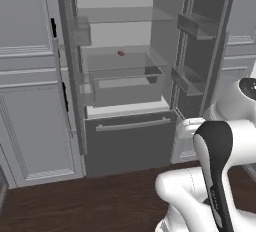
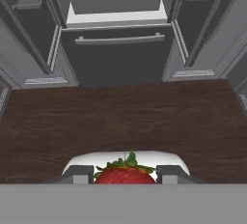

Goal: Take the strawberry from the fridge and place it on top of the pancake, located on the dining counter.

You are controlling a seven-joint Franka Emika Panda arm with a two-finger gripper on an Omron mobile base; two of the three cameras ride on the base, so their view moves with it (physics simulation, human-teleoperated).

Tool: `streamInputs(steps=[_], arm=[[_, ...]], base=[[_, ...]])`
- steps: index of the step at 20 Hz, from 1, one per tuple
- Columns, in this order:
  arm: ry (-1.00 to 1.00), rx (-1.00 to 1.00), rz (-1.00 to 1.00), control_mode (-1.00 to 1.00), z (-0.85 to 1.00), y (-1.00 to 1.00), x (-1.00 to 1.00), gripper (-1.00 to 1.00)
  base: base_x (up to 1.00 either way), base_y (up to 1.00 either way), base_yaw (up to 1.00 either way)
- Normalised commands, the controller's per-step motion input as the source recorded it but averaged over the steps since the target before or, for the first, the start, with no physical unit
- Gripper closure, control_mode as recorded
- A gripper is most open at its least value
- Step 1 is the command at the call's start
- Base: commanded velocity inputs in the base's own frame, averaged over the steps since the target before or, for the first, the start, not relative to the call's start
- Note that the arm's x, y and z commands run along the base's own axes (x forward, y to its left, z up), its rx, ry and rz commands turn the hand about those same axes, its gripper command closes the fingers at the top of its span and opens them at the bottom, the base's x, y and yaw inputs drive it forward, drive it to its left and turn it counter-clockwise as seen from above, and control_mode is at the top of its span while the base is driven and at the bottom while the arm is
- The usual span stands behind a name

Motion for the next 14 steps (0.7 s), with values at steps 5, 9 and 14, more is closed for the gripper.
streamInputs(steps=[5,9,14], arm=[[0.0,0.0,0.0,1.0,0.0,0.0,0.0,1.0],[0.0,0.0,0.0,1.0,0.0,0.0,0.0,1.0],[0.0,0.0,0.0,1.0,0.0,0.0,0.0,1.0]], base=[[-1.0,0.0,0.01],[-1.0,0.0,0.03],[-1.0,0.25,0.4]])
